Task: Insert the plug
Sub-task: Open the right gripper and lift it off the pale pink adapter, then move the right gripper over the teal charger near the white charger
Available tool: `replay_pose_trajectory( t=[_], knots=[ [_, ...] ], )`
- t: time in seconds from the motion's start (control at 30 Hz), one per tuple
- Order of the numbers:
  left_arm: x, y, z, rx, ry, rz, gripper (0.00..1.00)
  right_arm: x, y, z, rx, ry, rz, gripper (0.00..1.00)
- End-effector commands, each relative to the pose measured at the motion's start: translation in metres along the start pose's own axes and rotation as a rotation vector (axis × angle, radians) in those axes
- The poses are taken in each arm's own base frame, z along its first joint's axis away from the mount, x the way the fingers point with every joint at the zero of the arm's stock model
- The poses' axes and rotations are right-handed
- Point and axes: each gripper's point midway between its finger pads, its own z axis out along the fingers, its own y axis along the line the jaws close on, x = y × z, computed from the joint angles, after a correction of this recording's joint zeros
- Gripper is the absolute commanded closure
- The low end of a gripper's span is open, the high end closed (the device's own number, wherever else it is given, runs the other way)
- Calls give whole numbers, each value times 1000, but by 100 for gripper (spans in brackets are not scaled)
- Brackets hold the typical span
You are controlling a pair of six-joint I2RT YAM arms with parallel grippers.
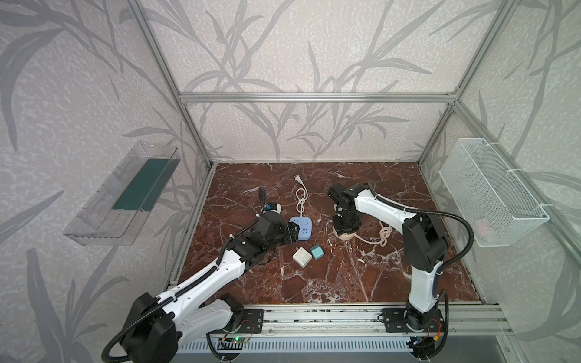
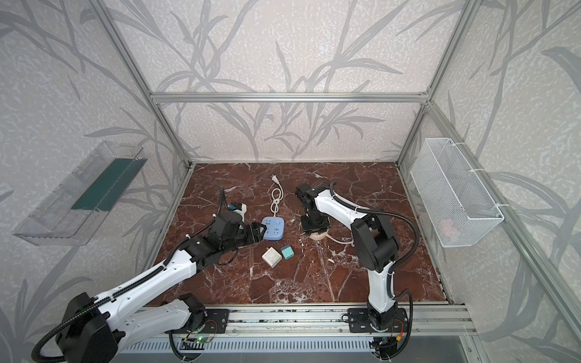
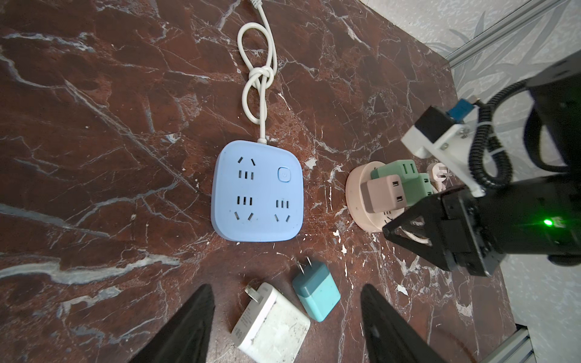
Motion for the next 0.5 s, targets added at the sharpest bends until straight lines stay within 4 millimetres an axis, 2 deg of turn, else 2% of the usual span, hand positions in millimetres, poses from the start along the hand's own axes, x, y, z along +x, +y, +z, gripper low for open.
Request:
replay_pose_trajectory(
  t=[0.0,0.17,0.3,0.4,0.47],
  knots=[
    [-7,-1,-4,0,-34,-19,28,12,6,-29,-71,-61,-5,57],
    [-6,2,-4,-4,-37,-33,28,14,26,-63,-123,-314,-70,59],
    [-6,3,-7,-6,-40,-46,28,23,52,-63,-122,-467,-212,60],
    [-5,4,-11,-3,-39,-61,28,36,67,-57,-199,-400,-263,60],
    [0,6,-11,4,-32,-74,28,41,77,-51,-225,-426,-309,59]
  ],
)
